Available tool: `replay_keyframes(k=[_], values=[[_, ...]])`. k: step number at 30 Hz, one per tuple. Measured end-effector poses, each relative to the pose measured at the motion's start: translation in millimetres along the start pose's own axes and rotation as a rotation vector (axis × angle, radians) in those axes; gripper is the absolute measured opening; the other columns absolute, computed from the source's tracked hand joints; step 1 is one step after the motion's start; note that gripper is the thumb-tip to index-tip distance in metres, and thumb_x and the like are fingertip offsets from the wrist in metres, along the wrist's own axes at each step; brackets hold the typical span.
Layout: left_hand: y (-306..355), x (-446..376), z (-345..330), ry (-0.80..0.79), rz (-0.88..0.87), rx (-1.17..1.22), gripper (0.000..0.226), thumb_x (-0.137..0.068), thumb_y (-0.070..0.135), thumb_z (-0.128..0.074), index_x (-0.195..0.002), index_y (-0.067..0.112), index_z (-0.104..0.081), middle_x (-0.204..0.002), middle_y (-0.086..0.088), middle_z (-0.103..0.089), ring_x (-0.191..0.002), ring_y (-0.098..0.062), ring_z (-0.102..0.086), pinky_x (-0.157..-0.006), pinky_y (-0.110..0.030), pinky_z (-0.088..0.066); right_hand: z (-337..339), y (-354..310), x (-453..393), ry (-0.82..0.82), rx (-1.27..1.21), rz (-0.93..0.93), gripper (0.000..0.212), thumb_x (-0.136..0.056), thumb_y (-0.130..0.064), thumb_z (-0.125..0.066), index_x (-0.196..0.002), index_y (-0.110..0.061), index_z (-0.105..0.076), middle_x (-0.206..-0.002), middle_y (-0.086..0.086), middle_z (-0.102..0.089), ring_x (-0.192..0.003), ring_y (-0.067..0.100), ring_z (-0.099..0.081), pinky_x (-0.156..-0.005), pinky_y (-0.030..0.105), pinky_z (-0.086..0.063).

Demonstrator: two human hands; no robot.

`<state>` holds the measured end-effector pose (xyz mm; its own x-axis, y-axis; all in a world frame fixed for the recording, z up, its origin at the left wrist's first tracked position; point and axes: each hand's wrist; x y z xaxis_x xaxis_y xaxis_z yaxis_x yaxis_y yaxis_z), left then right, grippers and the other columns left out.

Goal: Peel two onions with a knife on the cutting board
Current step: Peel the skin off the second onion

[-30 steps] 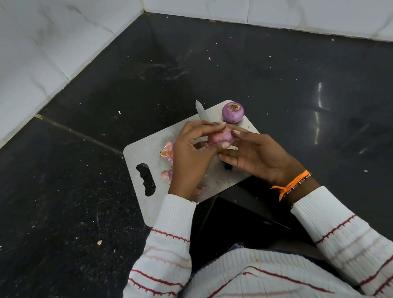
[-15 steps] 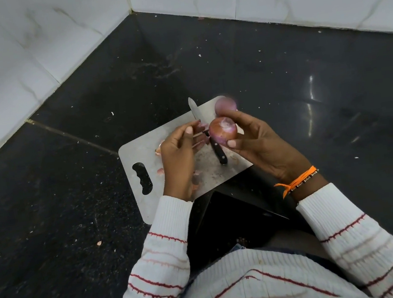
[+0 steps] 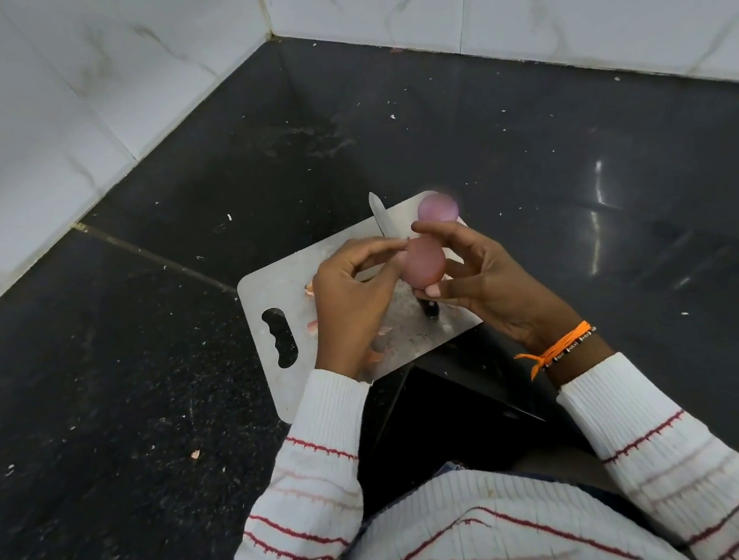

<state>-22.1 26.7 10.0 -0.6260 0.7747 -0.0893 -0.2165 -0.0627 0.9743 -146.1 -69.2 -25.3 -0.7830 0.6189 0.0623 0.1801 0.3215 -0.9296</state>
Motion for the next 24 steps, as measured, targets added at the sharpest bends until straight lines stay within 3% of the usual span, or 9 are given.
replay_keyframes(k=[4,12,24], values=[[1,2,-2,-0.012,0.030,-0.036,0.021,-0.077,0.008,-0.075,-0.097,0.015,-0.073,-0.096,0.001,-0.072,-0.091,-0.008,-0.068,-0.077,-0.020,-0.056,2,0,0,-0.023,0.057,-0.018,0.063,-0.072,0.023,-0.059,-0.122,-0.014,-0.057,-0.121,0.001,-0.058,-0.107,0.025,-0.059,-0.089,0.041,-0.052],[1,1,3,0.028,0.074,-0.062,0.007,-0.079,0.006,-0.073,-0.084,0.011,-0.074,-0.082,0.004,-0.071,-0.079,-0.008,-0.068,-0.069,-0.018,-0.055,3,3,-4,-0.047,0.206,-0.029,0.063,-0.069,0.019,-0.066,-0.117,-0.021,-0.060,-0.120,-0.001,-0.061,-0.107,0.021,-0.061,-0.089,0.035,-0.054],[-2,-4,6,0.012,0.008,-0.250,0.009,-0.080,0.008,-0.072,-0.087,0.005,-0.075,-0.079,-0.001,-0.068,-0.074,-0.009,-0.064,-0.064,-0.009,-0.050,3,7,-12,-0.062,0.319,-0.052,0.064,-0.069,0.017,-0.068,-0.118,-0.022,-0.060,-0.125,0.007,-0.059,-0.108,0.024,-0.061,-0.091,0.040,-0.053]])
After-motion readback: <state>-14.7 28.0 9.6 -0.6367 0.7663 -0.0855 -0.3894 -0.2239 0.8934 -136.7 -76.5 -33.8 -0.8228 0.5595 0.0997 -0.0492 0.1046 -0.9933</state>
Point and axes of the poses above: each hand's wrist, its own x-axis away from the middle knuckle, its own z-axis out of the back of the hand, y = z × x
